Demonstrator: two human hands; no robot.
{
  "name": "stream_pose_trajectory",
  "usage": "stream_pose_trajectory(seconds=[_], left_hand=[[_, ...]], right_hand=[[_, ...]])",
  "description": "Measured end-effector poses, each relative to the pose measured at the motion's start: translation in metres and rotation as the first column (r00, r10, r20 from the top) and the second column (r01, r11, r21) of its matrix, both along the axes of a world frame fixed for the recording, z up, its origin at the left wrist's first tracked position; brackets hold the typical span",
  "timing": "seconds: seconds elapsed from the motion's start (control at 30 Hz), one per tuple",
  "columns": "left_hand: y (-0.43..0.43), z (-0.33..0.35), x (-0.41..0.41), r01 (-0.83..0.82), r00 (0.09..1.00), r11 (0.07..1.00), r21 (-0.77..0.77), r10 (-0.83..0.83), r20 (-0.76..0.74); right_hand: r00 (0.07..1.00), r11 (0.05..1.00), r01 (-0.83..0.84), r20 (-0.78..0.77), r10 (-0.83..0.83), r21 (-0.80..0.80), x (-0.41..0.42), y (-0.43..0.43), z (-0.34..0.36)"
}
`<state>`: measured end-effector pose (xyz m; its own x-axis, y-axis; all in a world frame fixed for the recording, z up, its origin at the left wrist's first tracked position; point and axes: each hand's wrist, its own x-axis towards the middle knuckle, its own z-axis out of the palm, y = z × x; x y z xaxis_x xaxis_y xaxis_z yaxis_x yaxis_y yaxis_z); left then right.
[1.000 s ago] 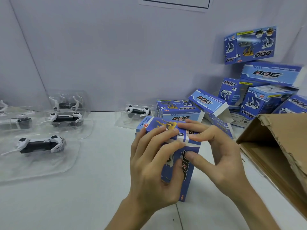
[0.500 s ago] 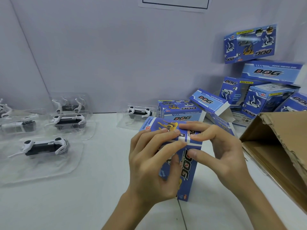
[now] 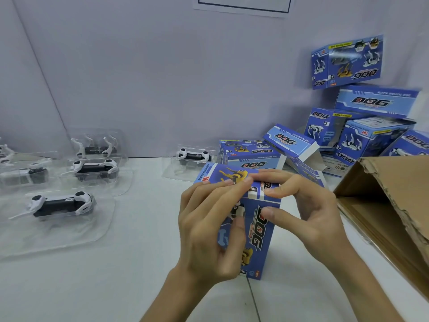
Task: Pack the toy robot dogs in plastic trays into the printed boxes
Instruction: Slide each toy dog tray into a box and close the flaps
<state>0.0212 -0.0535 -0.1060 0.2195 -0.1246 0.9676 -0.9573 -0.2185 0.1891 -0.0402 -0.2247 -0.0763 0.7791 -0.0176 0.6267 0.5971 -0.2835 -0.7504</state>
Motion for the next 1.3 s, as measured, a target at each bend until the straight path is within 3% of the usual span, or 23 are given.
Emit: stream_pose_trajectory(seconds=[0.57, 0.7, 0.77, 0.83, 0.9, 0.93, 0.97, 1.07, 1.13, 1.2, 1.3], left_hand=[[-0.008, -0.008, 0.003, -0.050, 0.999, 0.999, 0.009, 0.050, 0.010], [0.001, -0.012, 0.011, -0.115, 0.993, 0.993, -0.016, 0.115, 0.035], [0.012, -0.010, 0.022, -0.117, 0.988, 0.991, -0.065, 0.110, -0.111], [0.020, -0.008, 0.029, 0.067, 0.897, 0.995, -0.076, -0.094, -0.433], [0.020, -0.010, 0.030, 0.258, 0.641, 0.960, -0.112, -0.256, -0.723], [0.017, -0.013, 0.031, 0.309, 0.532, 0.938, -0.158, -0.308, -0.789], [0.015, -0.016, 0.032, 0.326, 0.480, 0.925, -0.194, -0.339, -0.809], [0.011, -0.015, 0.028, 0.284, 0.569, 0.941, -0.184, -0.320, -0.757], [0.011, -0.013, 0.026, 0.234, 0.664, 0.959, -0.161, -0.279, -0.694], [0.011, -0.013, 0.026, 0.175, 0.794, 0.976, -0.128, -0.217, -0.569], [0.010, -0.008, 0.021, 0.184, 0.843, 0.972, -0.149, -0.234, -0.485]], right_hand=[[0.998, 0.989, 0.063, -0.004, -0.064, -0.137, -0.001, -0.001, 0.003], [0.997, 0.999, -0.042, -0.071, 0.042, -0.004, -0.003, -0.004, -0.001], [0.992, 0.991, -0.100, -0.072, 0.107, 0.092, 0.000, -0.005, 0.000], [0.990, 0.977, -0.111, -0.071, 0.126, 0.182, 0.007, -0.007, 0.000], [0.989, 0.952, -0.101, -0.079, 0.129, 0.290, 0.020, -0.010, 0.001], [0.986, 0.928, -0.110, -0.080, 0.148, 0.355, 0.026, -0.011, 0.001], [0.984, 0.905, -0.119, -0.076, 0.164, 0.408, 0.031, -0.012, 0.001], [0.989, 0.900, -0.082, -0.076, 0.126, 0.428, 0.040, -0.011, -0.004], [0.999, 0.964, 0.050, -0.019, -0.046, 0.261, 0.040, -0.009, -0.008], [0.953, 0.964, 0.267, 0.149, -0.263, -0.005, 0.039, -0.004, -0.006], [0.919, 0.932, 0.339, 0.254, -0.300, -0.126, 0.036, 0.007, -0.004]])
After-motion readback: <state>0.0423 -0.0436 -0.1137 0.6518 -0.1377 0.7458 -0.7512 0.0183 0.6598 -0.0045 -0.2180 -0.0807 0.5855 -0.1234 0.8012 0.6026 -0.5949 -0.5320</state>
